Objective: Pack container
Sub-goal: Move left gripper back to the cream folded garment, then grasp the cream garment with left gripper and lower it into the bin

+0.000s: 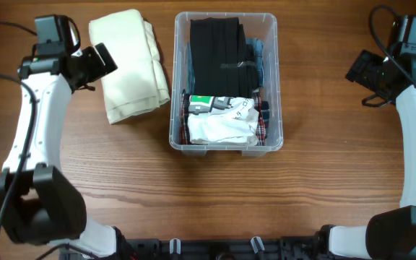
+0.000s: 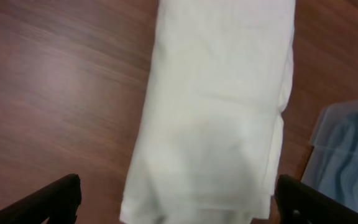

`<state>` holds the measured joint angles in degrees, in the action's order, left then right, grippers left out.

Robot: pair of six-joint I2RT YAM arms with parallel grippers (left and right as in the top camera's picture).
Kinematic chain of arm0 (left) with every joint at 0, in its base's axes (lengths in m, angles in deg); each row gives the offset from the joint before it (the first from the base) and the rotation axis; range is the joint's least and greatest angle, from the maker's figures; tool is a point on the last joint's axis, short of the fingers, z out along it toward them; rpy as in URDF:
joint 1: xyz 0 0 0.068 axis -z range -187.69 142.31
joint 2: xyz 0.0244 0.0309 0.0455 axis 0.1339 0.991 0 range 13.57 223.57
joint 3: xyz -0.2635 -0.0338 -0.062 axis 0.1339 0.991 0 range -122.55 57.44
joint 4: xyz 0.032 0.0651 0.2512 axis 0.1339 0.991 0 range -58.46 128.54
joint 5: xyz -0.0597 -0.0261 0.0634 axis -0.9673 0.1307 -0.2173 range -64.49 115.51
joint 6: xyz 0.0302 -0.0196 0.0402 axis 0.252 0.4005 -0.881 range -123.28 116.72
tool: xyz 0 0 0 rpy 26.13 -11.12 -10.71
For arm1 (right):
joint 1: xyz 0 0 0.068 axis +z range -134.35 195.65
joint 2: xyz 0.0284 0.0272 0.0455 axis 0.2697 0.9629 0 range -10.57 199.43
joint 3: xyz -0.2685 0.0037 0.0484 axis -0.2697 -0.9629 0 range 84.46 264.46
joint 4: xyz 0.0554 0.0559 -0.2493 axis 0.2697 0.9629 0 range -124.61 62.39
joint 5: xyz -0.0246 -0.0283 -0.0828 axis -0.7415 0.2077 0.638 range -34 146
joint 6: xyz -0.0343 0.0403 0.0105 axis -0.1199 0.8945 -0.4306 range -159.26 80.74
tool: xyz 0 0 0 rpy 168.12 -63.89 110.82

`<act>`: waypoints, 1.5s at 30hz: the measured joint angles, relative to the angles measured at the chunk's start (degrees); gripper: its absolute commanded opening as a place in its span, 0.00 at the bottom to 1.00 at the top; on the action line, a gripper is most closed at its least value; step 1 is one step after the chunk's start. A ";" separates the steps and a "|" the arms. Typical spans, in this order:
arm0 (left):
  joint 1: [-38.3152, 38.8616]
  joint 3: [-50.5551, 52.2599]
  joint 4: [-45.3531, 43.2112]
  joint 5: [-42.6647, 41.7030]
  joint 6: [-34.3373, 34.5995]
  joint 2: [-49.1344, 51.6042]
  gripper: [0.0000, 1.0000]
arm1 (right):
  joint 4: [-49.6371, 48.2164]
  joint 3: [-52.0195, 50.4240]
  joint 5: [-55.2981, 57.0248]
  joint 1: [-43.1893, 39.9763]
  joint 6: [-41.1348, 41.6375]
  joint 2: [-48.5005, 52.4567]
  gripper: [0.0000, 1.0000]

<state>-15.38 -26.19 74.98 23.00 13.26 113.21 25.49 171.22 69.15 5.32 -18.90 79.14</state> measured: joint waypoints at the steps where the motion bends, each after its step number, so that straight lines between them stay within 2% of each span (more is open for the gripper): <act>1: 0.00 0.00 -1.05 -0.24 0.00 0.74 1.00 | 0.00 0.00 0.00 0.00 0.00 0.02 1.00; 7: 0.00 0.00 -6.05 -0.26 -0.20 3.28 1.00 | 0.02 0.00 0.00 0.00 0.00 0.00 1.00; 18: 0.00 0.00 -13.66 -1.40 -0.17 17.77 1.00 | 0.02 0.00 0.00 0.00 0.00 0.00 1.00; 24: 0.00 -0.24 -15.06 -2.99 -0.15 22.14 0.99 | 0.00 0.00 -0.02 0.00 0.00 0.00 1.00; 25: 0.00 -0.33 -15.06 -3.04 -0.17 22.23 0.91 | 0.02 0.00 0.00 0.00 0.00 0.00 1.00; 27: -0.02 -0.50 -15.19 -3.48 -0.31 22.43 0.60 | 0.00 0.00 0.00 0.00 0.00 0.02 1.00; 29: 0.00 -0.61 -15.47 -4.87 -0.02 22.75 0.45 | 0.04 0.00 -0.02 0.00 0.00 0.02 1.00; 32: 0.09 -0.90 -15.45 -6.23 0.02 23.04 0.39 | 0.00 0.00 -0.02 0.00 0.00 0.00 1.00; 34: 0.04 -1.01 -15.39 -6.67 0.02 23.04 0.20 | 0.00 0.00 0.00 0.00 0.00 0.00 1.00; 37: -0.11 -1.38 -14.91 -7.04 -0.02 22.93 0.04 | 0.00 0.00 0.00 0.00 0.00 0.02 1.00; 45: -0.70 -0.44 -11.23 -6.73 -0.02 18.58 0.04 | 0.00 0.00 0.00 0.00 0.00 0.00 1.00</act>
<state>-16.08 -26.63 63.74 16.27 13.23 131.79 25.49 171.22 69.15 5.32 -18.90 79.14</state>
